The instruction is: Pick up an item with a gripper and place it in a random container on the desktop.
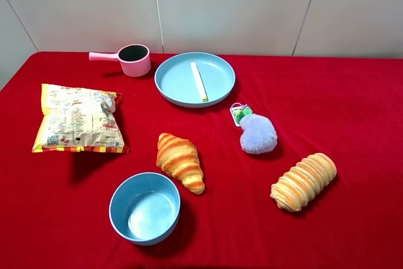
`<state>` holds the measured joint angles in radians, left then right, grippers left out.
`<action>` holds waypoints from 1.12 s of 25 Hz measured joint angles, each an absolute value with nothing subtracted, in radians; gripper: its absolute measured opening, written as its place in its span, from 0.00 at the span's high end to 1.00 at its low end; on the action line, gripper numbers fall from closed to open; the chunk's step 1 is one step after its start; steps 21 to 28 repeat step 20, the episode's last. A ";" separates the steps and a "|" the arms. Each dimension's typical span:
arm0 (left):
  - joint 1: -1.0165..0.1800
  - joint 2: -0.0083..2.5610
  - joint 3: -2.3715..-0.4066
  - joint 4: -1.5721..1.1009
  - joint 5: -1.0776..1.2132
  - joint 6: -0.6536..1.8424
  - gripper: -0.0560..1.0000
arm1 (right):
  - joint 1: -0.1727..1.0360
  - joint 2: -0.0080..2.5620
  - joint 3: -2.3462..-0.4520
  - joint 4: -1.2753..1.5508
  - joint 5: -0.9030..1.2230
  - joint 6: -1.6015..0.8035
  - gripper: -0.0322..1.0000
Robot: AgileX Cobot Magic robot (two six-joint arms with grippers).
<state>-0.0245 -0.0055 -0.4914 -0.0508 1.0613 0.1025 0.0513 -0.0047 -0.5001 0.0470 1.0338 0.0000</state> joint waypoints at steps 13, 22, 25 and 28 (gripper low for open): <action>-0.024 -0.006 -0.491 -0.051 1.061 0.103 0.00 | 0.051 -0.005 -0.500 0.047 1.034 0.006 0.30; -0.024 -0.006 -0.491 -0.051 1.061 0.103 0.00 | 0.051 -0.005 -0.500 0.047 1.034 0.006 0.30; -0.024 -0.006 -0.491 -0.051 1.061 0.103 0.00 | 0.051 -0.005 -0.500 0.047 1.034 0.006 0.30; -0.024 -0.006 -0.491 -0.051 1.061 0.103 0.00 | 0.051 -0.005 -0.500 0.047 1.034 0.006 0.30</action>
